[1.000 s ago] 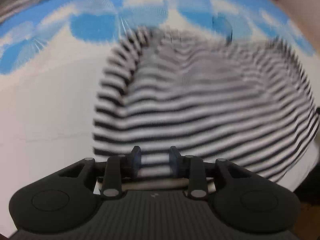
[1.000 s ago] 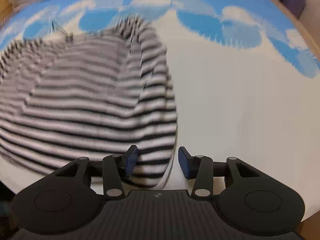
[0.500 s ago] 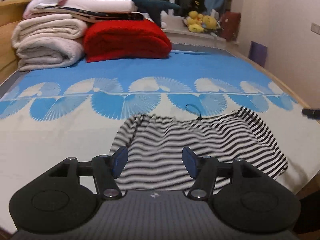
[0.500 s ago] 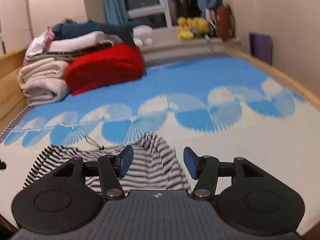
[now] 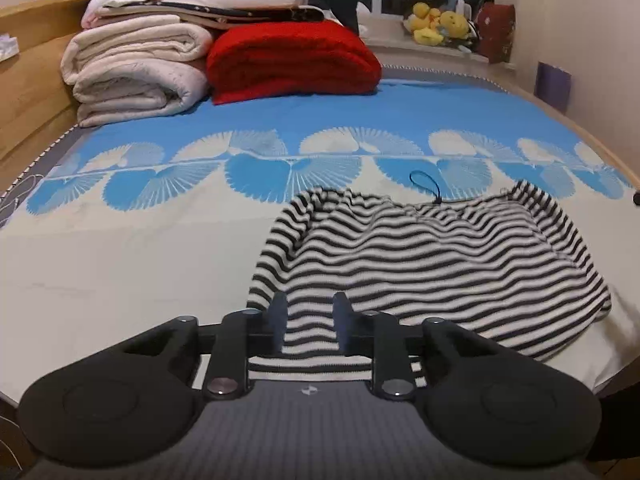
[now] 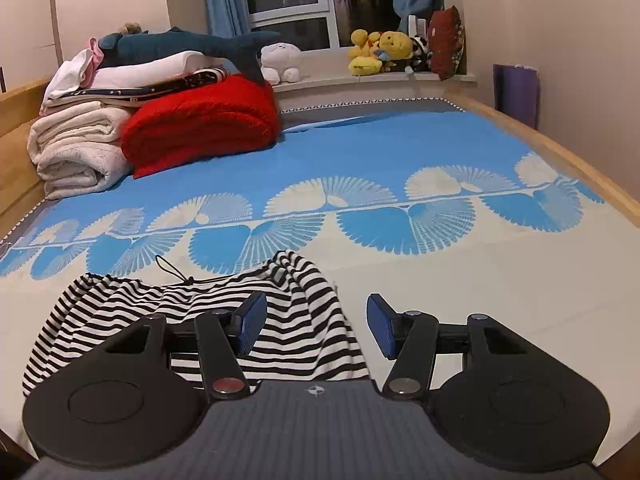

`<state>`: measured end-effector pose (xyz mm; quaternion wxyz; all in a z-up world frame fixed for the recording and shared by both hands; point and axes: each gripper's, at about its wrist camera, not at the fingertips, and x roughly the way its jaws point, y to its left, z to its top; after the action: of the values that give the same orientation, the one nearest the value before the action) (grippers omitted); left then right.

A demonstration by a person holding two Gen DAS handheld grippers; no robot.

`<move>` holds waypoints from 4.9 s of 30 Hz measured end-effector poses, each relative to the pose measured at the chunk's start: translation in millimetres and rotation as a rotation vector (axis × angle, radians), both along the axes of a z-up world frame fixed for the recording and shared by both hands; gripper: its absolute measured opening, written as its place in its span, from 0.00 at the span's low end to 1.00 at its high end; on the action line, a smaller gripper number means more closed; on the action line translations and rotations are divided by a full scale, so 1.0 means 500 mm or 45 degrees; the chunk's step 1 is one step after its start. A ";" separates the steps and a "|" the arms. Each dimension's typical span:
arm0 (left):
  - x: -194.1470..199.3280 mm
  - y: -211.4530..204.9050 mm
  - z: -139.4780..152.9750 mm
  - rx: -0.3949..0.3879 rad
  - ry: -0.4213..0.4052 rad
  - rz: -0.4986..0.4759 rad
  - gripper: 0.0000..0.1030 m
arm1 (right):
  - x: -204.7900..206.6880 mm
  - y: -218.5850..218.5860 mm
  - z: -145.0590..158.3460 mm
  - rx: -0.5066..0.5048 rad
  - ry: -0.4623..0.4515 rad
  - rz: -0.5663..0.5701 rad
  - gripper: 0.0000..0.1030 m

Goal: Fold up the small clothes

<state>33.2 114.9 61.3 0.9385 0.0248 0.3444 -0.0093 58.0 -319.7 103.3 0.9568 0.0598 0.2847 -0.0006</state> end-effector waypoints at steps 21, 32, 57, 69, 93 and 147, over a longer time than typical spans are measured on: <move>0.030 0.070 -0.122 -0.212 0.080 0.105 0.25 | 0.056 0.022 -0.023 -0.070 0.065 0.001 0.42; 0.041 0.097 -0.153 -0.273 0.133 0.139 0.25 | 0.095 0.066 -0.033 -0.113 0.095 0.024 0.42; 0.110 0.235 -0.291 -1.079 0.438 0.510 0.50 | 0.111 0.058 -0.031 -0.095 0.086 0.015 0.42; 0.113 0.216 -0.205 -0.814 0.264 0.340 0.09 | 0.099 -0.011 -0.027 0.001 0.079 -0.139 0.42; 0.103 -0.470 0.093 -0.108 -0.015 -0.528 0.03 | 0.069 -0.144 0.026 0.182 -0.084 -0.246 0.42; 0.186 -0.257 -0.158 -0.230 0.576 -0.506 0.67 | 0.209 0.003 -0.153 0.253 0.524 0.054 0.02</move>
<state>126.0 -13.8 -17.9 0.8162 0.0054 0.5306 -0.2285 162.4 -318.3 26.7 0.8677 0.1465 0.4738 0.0354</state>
